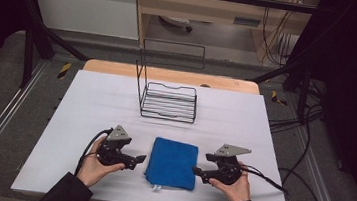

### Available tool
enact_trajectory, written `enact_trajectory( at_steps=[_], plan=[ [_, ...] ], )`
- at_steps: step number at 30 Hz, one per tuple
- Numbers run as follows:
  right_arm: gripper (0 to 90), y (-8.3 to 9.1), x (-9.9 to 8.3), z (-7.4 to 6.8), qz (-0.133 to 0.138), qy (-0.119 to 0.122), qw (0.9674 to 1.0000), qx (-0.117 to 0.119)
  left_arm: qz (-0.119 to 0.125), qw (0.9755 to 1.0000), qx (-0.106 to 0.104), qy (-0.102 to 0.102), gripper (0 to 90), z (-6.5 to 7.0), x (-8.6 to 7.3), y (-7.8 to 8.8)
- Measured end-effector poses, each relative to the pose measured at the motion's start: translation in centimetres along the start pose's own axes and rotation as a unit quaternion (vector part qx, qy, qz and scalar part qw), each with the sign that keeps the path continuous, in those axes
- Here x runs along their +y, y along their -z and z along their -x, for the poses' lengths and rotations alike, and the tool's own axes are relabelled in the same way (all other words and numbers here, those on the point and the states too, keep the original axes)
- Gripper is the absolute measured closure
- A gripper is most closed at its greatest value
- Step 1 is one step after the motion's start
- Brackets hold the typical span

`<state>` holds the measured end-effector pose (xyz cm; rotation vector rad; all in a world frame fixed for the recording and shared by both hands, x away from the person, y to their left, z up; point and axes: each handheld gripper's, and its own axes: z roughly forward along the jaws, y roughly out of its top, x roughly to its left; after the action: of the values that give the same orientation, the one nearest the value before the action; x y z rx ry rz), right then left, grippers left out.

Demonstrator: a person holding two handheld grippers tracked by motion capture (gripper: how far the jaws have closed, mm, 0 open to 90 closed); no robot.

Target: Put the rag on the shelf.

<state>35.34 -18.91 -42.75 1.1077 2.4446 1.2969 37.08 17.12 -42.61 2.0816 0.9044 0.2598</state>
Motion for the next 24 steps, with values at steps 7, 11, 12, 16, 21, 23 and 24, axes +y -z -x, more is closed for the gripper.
enact_trajectory(
  at_steps=[7, 11, 12, 16, 21, 23, 24],
  plan=[
    [10.2, -0.6, 0.4, 1.9, -0.001, -0.019, 0.9997, -0.018, -0.005, 1.0000, 0.003, -0.007, 10.0, -0.1, 0.9, -0.5],
    [8.2, -0.6, 0.3, 2.7, 0.005, -0.024, 0.9993, -0.027, -0.001, 0.9999, 0.010, -0.006, 10.1, -0.4, 2.0, -0.6],
    [7.8, -0.5, 0.1, 2.8, 0.008, -0.025, 0.9992, -0.030, 0.000, 0.9999, 0.011, -0.006, 10.5, -0.4, 2.3, -0.7],
    [5.2, -0.3, -0.5, 2.8, 0.002, -0.022, 0.9991, -0.036, 0.008, 0.9999, 0.013, 0.001, 14.9, -0.6, 3.7, -1.2],
    [4.4, 0.0, -0.7, 2.5, 0.011, -0.024, 0.9990, -0.035, 0.018, 0.9995, 0.025, 0.001, 17.6, -0.5, 5.0, -1.9],
    [4.1, 0.2, -0.7, 2.5, 0.018, -0.025, 0.9988, -0.037, 0.017, 0.9996, 0.024, 0.001, 20.6, -0.3, 5.3, -2.4],
    [4.1, 0.2, -0.7, 2.5, 0.018, -0.025, 0.9988, -0.037, 0.014, 0.9996, 0.026, -0.002, 20.6, -0.2, 5.5, -2.7]
  ],
)
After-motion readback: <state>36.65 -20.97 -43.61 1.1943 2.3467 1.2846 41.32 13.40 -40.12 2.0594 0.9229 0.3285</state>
